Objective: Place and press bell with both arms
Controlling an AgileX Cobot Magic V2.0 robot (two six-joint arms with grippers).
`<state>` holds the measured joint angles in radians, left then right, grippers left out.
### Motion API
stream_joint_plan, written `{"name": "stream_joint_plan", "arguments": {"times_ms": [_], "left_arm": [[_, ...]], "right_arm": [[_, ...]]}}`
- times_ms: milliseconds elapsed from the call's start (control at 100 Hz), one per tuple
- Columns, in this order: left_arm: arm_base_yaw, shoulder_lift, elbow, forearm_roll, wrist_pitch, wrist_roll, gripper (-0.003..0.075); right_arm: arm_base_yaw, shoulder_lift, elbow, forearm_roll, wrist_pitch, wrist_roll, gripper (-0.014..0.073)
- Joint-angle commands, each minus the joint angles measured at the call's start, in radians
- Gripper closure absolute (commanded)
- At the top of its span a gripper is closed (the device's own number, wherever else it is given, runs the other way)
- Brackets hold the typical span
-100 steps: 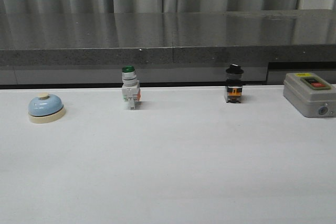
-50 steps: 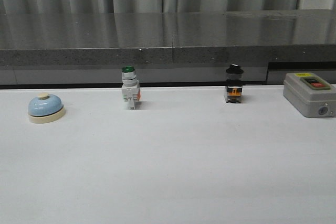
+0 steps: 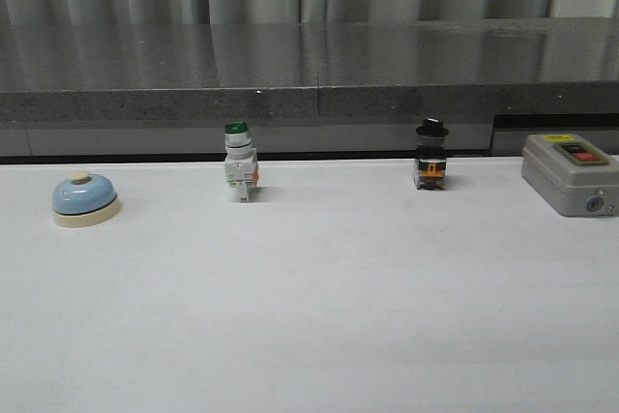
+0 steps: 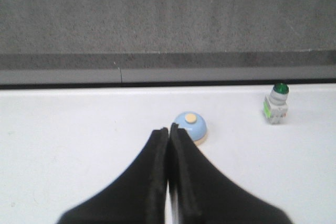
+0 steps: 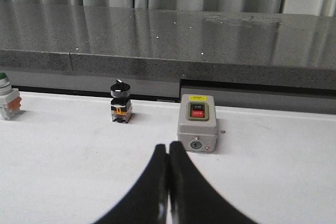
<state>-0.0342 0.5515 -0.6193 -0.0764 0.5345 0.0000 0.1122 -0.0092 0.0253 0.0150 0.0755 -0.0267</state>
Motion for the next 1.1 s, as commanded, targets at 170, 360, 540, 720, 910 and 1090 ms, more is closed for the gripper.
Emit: {"name": "stream_joint_plan", "arguments": {"times_ms": [170,360,540,720,910,1090], "left_arm": [[-0.001,0.218,-0.156,-0.035,0.086,-0.016,0.0741],[-0.001,0.291,-0.160,-0.035,0.088,-0.016,0.0741],[-0.001,0.312,-0.160,-0.035,0.088,-0.016,0.0710],[-0.001,0.312,-0.160,-0.035,0.095,-0.010,0.0426],[-0.001,0.312,-0.160,-0.035,0.102,-0.010,0.0030],[-0.001,0.324,-0.175,-0.035,0.107,-0.010,0.0062]], "right_arm": [[-0.006,-0.019,-0.013,-0.001,-0.088,-0.002,0.0654],[-0.006,-0.019,-0.013,-0.001,-0.088,-0.002,0.0654],[-0.006,-0.019,-0.013,-0.001,-0.088,-0.002,0.0654],[-0.006,-0.019,-0.013,-0.001,-0.088,-0.002,0.0654],[-0.006,-0.019,-0.013,-0.001,-0.088,-0.002,0.0654],[-0.006,-0.019,-0.013,-0.001,-0.088,-0.002,0.0654]]}}
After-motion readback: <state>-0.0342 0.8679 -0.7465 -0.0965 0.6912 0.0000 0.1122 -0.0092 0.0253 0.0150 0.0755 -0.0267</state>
